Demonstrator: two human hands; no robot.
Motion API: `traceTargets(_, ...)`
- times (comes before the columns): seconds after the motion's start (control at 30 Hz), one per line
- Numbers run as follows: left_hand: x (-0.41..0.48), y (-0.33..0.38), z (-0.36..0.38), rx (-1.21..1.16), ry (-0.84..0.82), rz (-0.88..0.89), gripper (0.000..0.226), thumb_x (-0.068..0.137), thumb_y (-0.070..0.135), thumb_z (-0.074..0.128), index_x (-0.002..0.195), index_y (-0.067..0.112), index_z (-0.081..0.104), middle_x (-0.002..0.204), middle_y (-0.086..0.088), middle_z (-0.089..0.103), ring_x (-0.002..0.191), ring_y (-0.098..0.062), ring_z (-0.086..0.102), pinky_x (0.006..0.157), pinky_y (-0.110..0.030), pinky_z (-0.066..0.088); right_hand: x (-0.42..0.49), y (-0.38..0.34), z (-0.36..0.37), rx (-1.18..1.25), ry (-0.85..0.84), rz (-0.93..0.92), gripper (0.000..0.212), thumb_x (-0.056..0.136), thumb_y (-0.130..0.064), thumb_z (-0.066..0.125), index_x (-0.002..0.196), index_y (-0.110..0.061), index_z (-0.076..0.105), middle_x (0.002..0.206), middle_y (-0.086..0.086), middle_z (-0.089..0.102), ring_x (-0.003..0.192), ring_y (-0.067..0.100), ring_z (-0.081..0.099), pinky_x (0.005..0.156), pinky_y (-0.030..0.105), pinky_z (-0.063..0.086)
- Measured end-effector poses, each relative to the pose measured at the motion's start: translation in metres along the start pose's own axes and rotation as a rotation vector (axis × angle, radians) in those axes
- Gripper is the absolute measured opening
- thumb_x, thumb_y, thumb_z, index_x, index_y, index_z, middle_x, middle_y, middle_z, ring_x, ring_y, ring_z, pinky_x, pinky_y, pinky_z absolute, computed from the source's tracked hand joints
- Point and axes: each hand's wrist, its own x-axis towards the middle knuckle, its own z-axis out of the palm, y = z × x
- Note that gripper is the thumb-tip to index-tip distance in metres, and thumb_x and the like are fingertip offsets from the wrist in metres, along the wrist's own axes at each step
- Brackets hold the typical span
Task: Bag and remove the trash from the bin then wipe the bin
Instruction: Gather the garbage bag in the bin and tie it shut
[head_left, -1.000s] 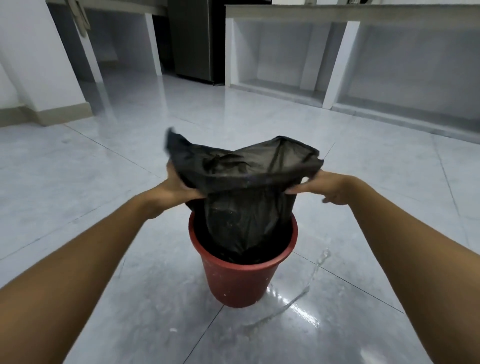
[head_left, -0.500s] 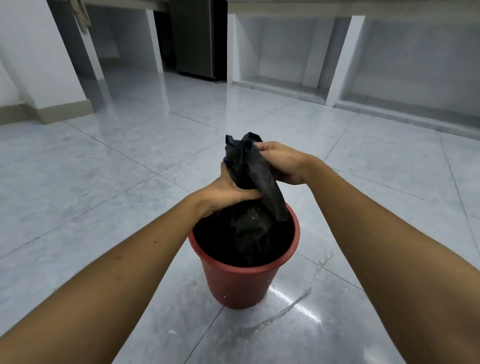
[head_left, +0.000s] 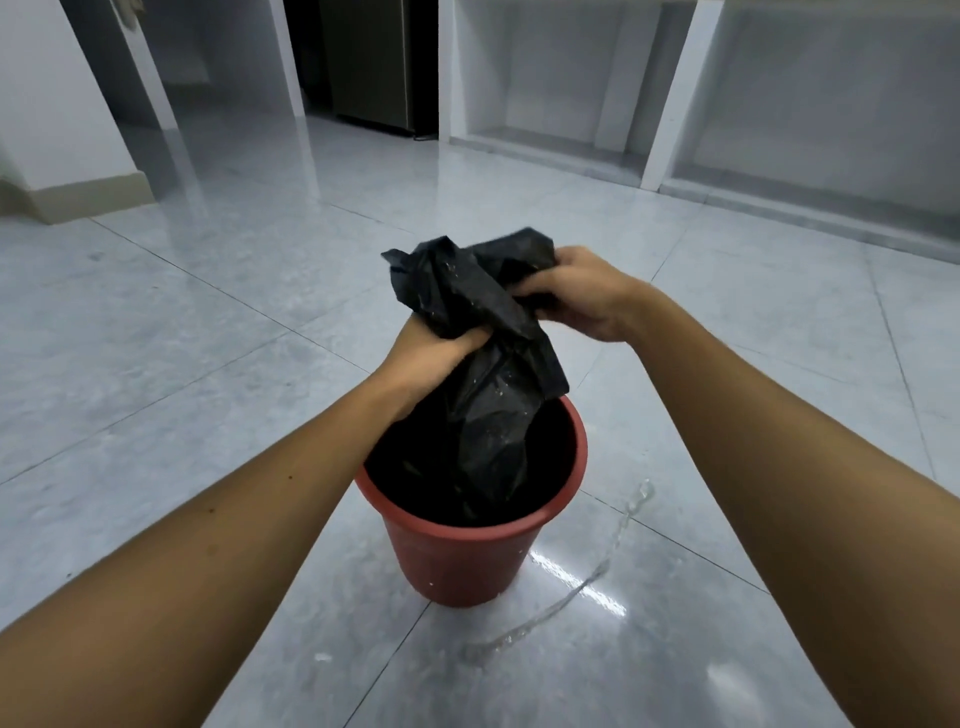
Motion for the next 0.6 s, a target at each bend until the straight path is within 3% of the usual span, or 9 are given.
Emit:
traceTargets(0.07, -0.001, 0.0, 0.003, -0.023, -0.062, -0.044, 0.026, 0.083, 0.019, 0.07, 0.108, 0.023, 0.064, 0.105, 0.005, 0.069, 0.092, -0.001, 0.065, 0.078, -0.016, 0.052, -0.003, -0.01, 0.004, 0.09, -0.166, -0.026, 0.02, 0.086, 0.007, 0.058, 0.099, -0.005, 0.066, 0.094, 0.008, 0.072, 0.086, 0.018, 0.069, 0.084, 0.03, 0.058)
traceTargets(0.17, 0.001, -0.005, 0.003, -0.023, -0.073, -0.088, 0.018, 0.085, 0.011, 0.065, 0.095, 0.026, 0.064, 0.094, 0.007, 0.07, 0.079, 0.001, 0.067, 0.068, -0.013, 0.052, -0.008, -0.014, 0.004, 0.154, -0.318, -0.013, 0.016, 0.089, -0.005, 0.06, 0.101, -0.012, 0.068, 0.093, 0.003, 0.074, 0.083, 0.015, 0.072, 0.074, 0.024, 0.057)
traceTargets(0.27, 0.005, -0.009, 0.003, 0.021, 0.057, -0.057, 0.016, 0.085, 0.012, 0.063, 0.093, 0.026, 0.063, 0.083, 0.016, 0.066, 0.073, 0.006, 0.062, 0.056, -0.005, 0.047, -0.007, 0.006, -0.009, 0.252, 0.045, 0.043, 0.017, 0.089, -0.036, 0.057, 0.092, -0.022, 0.067, 0.085, -0.005, 0.072, 0.073, 0.012, 0.07, 0.054, 0.021, 0.048)
traceTargets(0.33, 0.006, -0.009, 0.006, 0.065, 0.086, -0.043, 0.016, 0.085, 0.016, 0.063, 0.094, 0.028, 0.06, 0.08, 0.021, 0.062, 0.072, 0.009, 0.057, 0.053, -0.002, 0.044, -0.01, 0.046, -0.022, 0.096, 0.475, 0.16, 0.019, 0.089, -0.028, 0.053, 0.075, -0.017, 0.061, 0.069, 0.001, 0.063, 0.045, 0.007, 0.061, 0.043, 0.014, 0.036)
traceTargets(0.37, 0.007, -0.01, 0.007, 0.075, 0.086, -0.042, 0.015, 0.085, 0.018, 0.063, 0.094, 0.03, 0.06, 0.08, 0.022, 0.062, 0.074, 0.007, 0.058, 0.058, -0.005, 0.045, -0.017, 0.075, -0.026, -0.119, 0.576, 0.253, 0.021, 0.087, -0.019, 0.051, 0.068, -0.013, 0.056, 0.062, 0.004, 0.057, 0.032, 0.007, 0.052, 0.036, 0.011, 0.03)
traceTargets(0.4, 0.008, -0.011, 0.007, 0.081, 0.085, -0.047, 0.015, 0.084, 0.021, 0.063, 0.094, 0.031, 0.06, 0.083, 0.02, 0.063, 0.079, 0.002, 0.06, 0.067, -0.011, 0.047, -0.028, 0.109, -0.029, -0.416, 0.533, 0.378, 0.023, 0.086, -0.012, 0.049, 0.064, -0.011, 0.054, 0.057, 0.005, 0.053, 0.026, 0.008, 0.047, 0.03, 0.009, 0.027)
traceTargets(0.47, 0.009, -0.012, 0.007, 0.117, 0.081, -0.062, 0.018, 0.082, 0.03, 0.061, 0.101, 0.03, 0.062, 0.096, 0.012, 0.067, 0.093, -0.01, 0.062, 0.083, -0.025, 0.047, -0.056, 0.172, -0.023, -0.874, 0.219, 0.608, 0.025, 0.086, -0.004, 0.045, 0.064, -0.01, 0.057, 0.06, 0.004, 0.057, 0.036, 0.013, 0.053, 0.027, 0.01, 0.029)
traceTargets(0.53, 0.01, -0.013, 0.007, 0.169, 0.101, -0.081, 0.034, 0.083, 0.038, 0.058, 0.114, 0.024, 0.062, 0.113, 0.004, 0.065, 0.101, -0.014, 0.059, 0.086, -0.027, 0.043, -0.082, 0.219, -0.008, -0.869, 0.083, 0.741, 0.022, 0.092, -0.012, 0.044, 0.094, -0.007, 0.065, 0.084, 0.008, 0.063, 0.055, 0.019, 0.058, 0.038, 0.019, 0.043)
traceTargets(0.6, 0.009, -0.014, 0.009, 0.204, 0.141, -0.086, 0.042, 0.084, 0.043, 0.056, 0.119, 0.02, 0.06, 0.12, 0.0, 0.064, 0.106, -0.017, 0.058, 0.085, -0.026, 0.04, -0.103, 0.254, 0.012, -0.756, 0.066, 0.785, 0.037, 0.096, -0.032, 0.044, 0.13, -0.019, 0.051, 0.117, 0.016, 0.054, 0.075, 0.024, 0.061, 0.057, 0.027, 0.054)
